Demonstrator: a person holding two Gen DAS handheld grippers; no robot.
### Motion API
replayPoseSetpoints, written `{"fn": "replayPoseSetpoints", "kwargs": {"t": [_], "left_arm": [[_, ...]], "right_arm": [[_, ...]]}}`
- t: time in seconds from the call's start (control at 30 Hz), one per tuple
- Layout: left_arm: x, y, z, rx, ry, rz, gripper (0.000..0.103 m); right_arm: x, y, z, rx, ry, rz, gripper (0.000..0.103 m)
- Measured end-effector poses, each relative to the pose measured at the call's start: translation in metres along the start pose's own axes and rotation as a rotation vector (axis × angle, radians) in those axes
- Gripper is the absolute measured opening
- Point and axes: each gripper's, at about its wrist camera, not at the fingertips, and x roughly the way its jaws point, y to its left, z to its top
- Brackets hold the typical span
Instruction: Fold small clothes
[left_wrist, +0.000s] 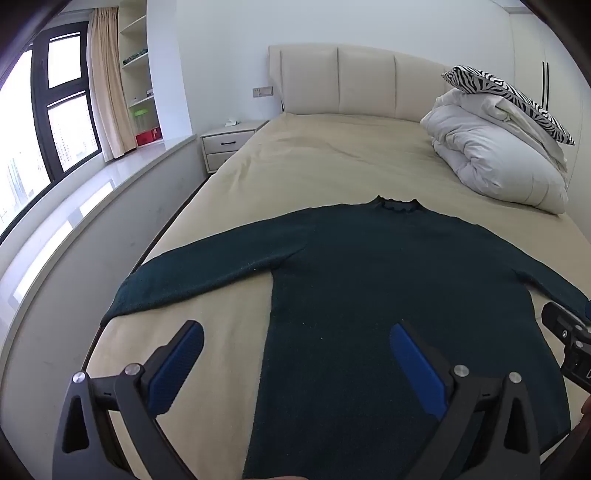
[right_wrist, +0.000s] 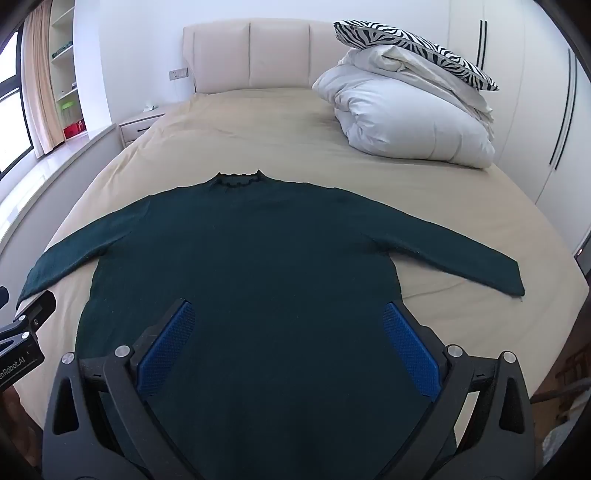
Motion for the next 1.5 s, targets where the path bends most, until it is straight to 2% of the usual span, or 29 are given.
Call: {"fn": "replayPoseSetpoints", "kwargs": {"t": [0.47,0.7,1.5], "left_arm": [[0.000,0.000,0.000,0.003,-0.005,0.004,0.103],[0.000,0.000,0.000,0.003,-0.005,0.003,0.103],[0.000,0.000,0.000,0.006,-0.005,0.004,0.103]], "right_arm": [[0.002,0.001,-0.002,0.000,0.008,0.005,0.103],[0.010,0.017,-0.020,-0.001,0.008,0.005,0.103],[0.010,0.015,-0.016,0.000,0.016,0.011,0.103]]}}
